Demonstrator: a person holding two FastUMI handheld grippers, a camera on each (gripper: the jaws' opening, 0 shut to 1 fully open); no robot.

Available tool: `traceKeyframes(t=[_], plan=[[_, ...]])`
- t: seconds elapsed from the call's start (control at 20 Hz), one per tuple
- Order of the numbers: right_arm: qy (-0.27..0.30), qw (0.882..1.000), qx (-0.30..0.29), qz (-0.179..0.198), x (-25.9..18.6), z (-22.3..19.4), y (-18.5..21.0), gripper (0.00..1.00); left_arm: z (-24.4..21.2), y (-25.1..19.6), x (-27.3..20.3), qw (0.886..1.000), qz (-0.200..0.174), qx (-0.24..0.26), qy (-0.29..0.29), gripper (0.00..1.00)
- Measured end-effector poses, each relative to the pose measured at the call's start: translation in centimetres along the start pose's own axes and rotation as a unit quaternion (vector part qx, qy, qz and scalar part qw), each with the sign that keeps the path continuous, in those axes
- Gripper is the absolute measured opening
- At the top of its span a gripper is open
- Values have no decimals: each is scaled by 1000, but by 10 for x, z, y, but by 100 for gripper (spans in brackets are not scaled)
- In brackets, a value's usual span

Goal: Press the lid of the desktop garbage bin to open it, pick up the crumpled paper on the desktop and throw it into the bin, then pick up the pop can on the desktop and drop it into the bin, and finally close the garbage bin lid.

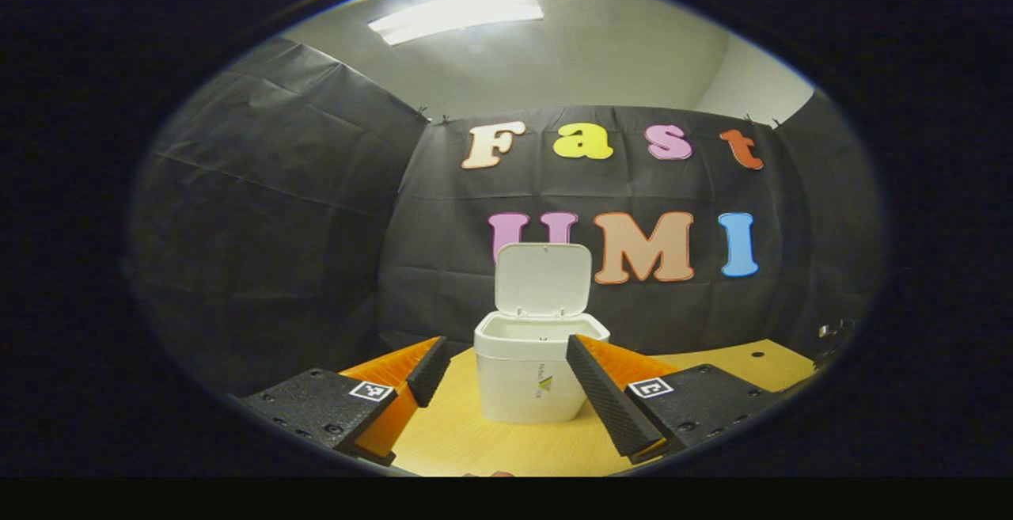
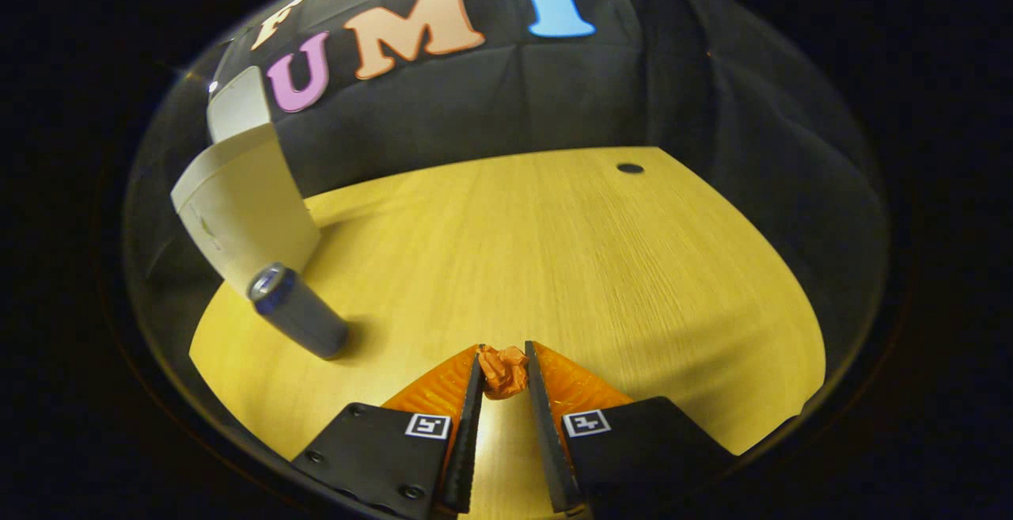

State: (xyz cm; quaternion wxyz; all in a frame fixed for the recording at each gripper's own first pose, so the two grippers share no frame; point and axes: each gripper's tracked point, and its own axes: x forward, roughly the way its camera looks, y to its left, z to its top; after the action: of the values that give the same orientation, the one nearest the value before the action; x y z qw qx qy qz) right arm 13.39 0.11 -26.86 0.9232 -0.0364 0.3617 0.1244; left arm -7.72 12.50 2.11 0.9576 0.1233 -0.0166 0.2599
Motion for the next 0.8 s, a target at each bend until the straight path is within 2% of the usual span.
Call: traceKeyframes(t=[0.15,0.25,0.45,0.7,0.75,0.8], plan=[[-70,993,-52,85,-39,76,79,37,1,15,-5,1000,8,-6,-2,92],[-121,978,-79,148,-62,133,142,37,1,25,-9,1000,12,-11,-3,92],[-200,943,-114,240,-87,229,250,37,-6,53,-26,1000,29,-3,11,92],[-207,929,-154,264,-54,271,350,38,-16,95,-57,997,74,13,34,92],[-209,927,-167,264,-44,277,369,38,-18,102,-62,996,83,14,39,95],[-207,926,-178,259,-30,279,386,37,-19,110,-69,994,94,16,44,92]])
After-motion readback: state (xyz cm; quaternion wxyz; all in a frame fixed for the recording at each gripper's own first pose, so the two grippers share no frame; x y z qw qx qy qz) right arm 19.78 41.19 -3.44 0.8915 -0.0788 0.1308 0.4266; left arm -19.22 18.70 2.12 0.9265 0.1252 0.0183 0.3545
